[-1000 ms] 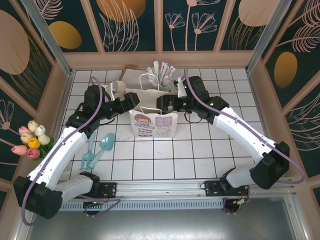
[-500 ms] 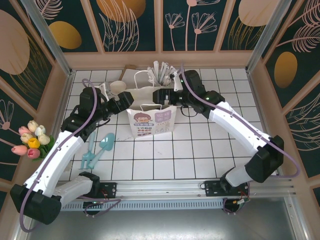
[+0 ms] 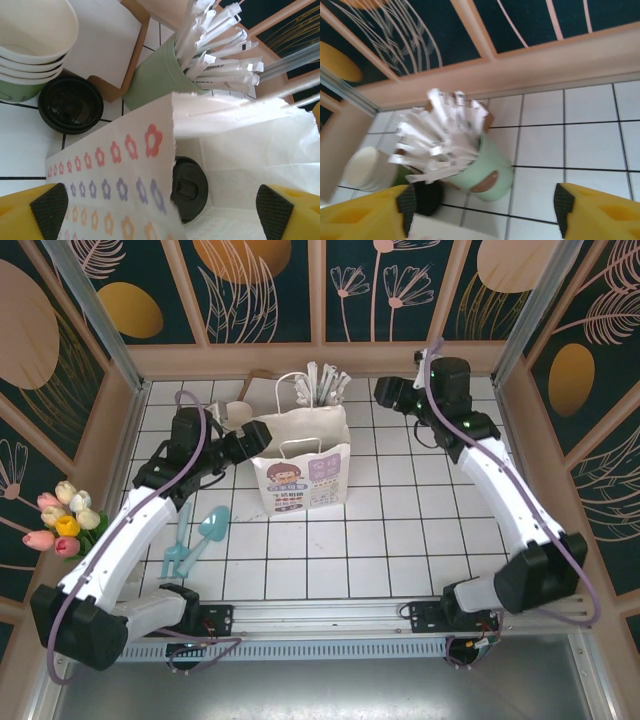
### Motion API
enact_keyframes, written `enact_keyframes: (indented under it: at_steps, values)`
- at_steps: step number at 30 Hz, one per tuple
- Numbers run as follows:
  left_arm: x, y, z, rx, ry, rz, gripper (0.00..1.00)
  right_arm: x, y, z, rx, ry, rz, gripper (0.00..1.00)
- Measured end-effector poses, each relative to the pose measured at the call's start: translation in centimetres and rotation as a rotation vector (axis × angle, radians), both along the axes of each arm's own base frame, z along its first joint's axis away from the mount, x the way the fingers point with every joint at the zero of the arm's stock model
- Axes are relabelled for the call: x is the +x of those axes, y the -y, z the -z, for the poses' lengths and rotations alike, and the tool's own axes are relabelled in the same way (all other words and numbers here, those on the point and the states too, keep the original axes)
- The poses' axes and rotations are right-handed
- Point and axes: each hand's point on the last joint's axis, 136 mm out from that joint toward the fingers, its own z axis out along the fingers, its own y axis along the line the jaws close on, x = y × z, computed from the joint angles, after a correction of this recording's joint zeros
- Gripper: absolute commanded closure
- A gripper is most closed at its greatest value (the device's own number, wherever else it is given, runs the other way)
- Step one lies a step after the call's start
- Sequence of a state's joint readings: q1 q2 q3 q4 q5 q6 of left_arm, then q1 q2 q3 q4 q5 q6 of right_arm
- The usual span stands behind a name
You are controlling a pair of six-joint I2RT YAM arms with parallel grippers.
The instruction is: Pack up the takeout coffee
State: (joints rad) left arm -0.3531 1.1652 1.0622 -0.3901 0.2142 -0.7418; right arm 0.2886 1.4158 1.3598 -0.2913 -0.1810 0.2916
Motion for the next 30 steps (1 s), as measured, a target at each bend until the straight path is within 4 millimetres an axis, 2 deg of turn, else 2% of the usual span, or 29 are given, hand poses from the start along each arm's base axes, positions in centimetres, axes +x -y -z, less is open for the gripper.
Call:
enact_keyframes:
  at_steps: [4, 6, 9, 11, 16, 19, 23, 27, 30]
  values:
    - [1.0, 0.5, 0.0, 0.029, -0.008, 0.022, 0.27, 3.6, 0.3, 3.9, 0.029, -0.095, -0.035, 0.44]
    - [1.5, 0.4, -0.1, 0.050, -0.012, 0.020, 0.37, 5.4, -0.9, 5.5, 0.045, -0.135, -0.102, 0.48]
    - [2.0, 0.1, -0.1, 0.085, -0.020, 0.010, 0.51, 7.2, -3.1, 6.5, 0.079, -0.155, -0.202, 0.51]
    - [2.1, -0.1, 0.2, 0.104, -0.029, 0.007, 0.54, 8.0, -4.1, 6.9, 0.094, -0.158, -0.257, 0.54]
    - [2.2, -0.4, 1.1, 0.134, -0.064, -0.006, 0.52, 9.6, -5.9, 6.9, 0.121, -0.149, -0.358, 0.60]
    - [2.2, -0.5, 1.5, 0.143, -0.081, -0.013, 0.46, 10.2, -6.6, 6.9, 0.134, -0.142, -0.401, 0.63]
    - [2.2, -0.5, 1.7, 0.140, -0.088, -0.016, 0.42, 10.6, -7.3, 7.2, 0.141, -0.138, -0.445, 0.63]
    - [2.2, -0.4, 1.5, 0.131, -0.086, -0.015, 0.39, 10.8, -7.6, 8.6, 0.135, -0.153, -0.475, 0.63]
    - [2.3, -0.3, 1.4, 0.121, -0.084, -0.018, 0.32, 10.8, -7.8, 9.7, 0.131, -0.167, -0.494, 0.64]
